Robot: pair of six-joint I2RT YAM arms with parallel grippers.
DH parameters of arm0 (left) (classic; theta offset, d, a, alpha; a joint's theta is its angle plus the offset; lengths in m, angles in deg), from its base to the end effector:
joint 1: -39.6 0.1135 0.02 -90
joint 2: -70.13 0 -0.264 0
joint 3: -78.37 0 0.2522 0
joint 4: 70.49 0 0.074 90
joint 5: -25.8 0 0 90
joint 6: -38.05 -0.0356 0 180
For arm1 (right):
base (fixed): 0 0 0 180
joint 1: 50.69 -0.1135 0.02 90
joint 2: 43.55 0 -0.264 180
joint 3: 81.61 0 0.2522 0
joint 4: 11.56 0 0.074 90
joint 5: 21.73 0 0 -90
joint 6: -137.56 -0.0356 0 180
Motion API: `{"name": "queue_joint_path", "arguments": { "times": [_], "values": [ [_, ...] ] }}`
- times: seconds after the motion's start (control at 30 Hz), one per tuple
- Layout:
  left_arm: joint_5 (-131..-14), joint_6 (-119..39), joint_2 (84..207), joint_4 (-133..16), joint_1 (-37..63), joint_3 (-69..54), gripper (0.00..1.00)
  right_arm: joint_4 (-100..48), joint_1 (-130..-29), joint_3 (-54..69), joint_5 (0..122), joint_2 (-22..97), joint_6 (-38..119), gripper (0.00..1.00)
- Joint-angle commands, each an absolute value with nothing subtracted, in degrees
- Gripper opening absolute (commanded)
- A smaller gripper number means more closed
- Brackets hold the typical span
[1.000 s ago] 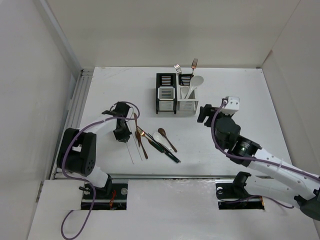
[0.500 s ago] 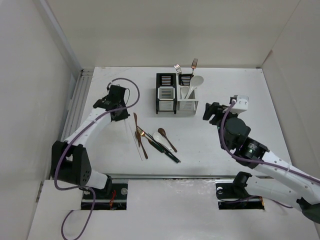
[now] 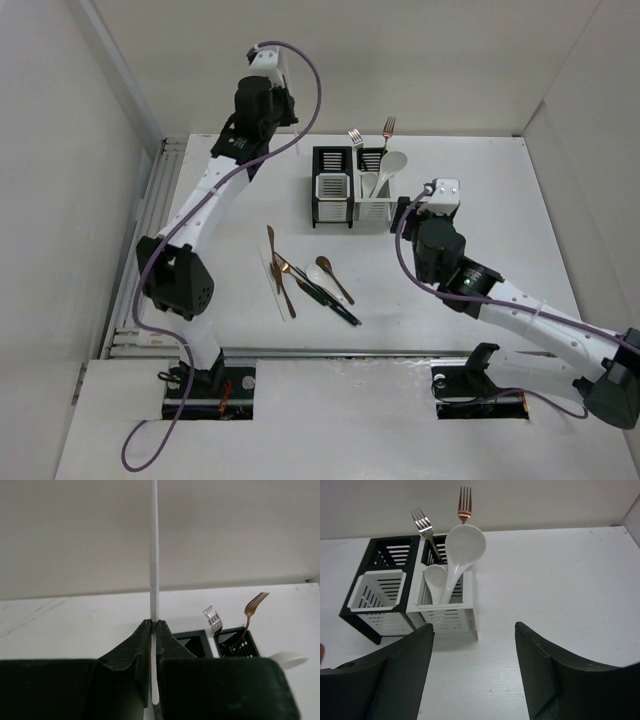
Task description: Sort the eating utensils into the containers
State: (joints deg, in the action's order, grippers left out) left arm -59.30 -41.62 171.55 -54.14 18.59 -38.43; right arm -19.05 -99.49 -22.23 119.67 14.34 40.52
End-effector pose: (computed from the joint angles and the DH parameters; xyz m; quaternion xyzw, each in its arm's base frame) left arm 0.3977 -0.1495 0.4373 0.0365 0.7121 -0.1598 0.6827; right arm 0.1708 0.1528 0.3336 0.0325 0.7291 -0.0024 0.6837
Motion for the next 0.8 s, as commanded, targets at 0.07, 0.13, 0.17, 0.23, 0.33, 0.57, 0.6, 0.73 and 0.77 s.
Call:
{"name": "queue_joint_path", "arguments": {
  "times": [0.07, 0.13, 0.17, 0.23, 0.33, 0.57, 0.6, 0.73, 0.77],
  "values": [
    [-68.9, -43.3, 179.6, -67.3, 18.0, -44.6, 0.00, -14.9, -95.7, -18.2, 116.0, 18.0, 42.1, 0.71],
    [-71.0, -42.6, 182.4, -70.1, 18.0, -45.3, 0.00, -14.9, -93.9, -18.2, 116.0, 18.7, 41.5, 0.71],
    [-71.6, -42.6, 183.2, -70.9, 18.0, -45.3, 0.00, -14.9, -93.9, -18.2, 115.3, 18.7, 41.5, 0.71],
    [-72.1, -41.4, 184.6, -73.2, 18.0, -44.7, 0.00, -14.9, -92.7, -18.2, 114.0, 18.7, 41.5, 0.71],
    [-72.8, -39.6, 187.0, -73.9, 17.4, -44.7, 0.00, -14.9, -92.2, -19.4, 113.1, 18.0, 42.1, 0.71],
    [-73.5, -37.2, 189.0, -79.0, 16.7, -38.5, 0.00, -16.2, -91.6, -21.9, 114.2, 13.1, 42.6, 0.71],
    [-73.5, -37.8, 189.7, -79.0, 16.7, -37.8, 0.00, -17.0, -91.6, -21.9, 114.8, 12.5, 42.6, 0.71],
    [-74.8, -37.8, 190.3, -79.7, 16.7, -35.3, 0.00, -18.5, -91.6, -22.4, 116.3, 10.2, 42.6, 0.72],
    [-74.8, -37.8, 190.3, -78.9, 16.7, -34.7, 0.06, -19.2, -91.6, -22.4, 116.3, 10.2, 43.2, 0.74]
  ]
}}
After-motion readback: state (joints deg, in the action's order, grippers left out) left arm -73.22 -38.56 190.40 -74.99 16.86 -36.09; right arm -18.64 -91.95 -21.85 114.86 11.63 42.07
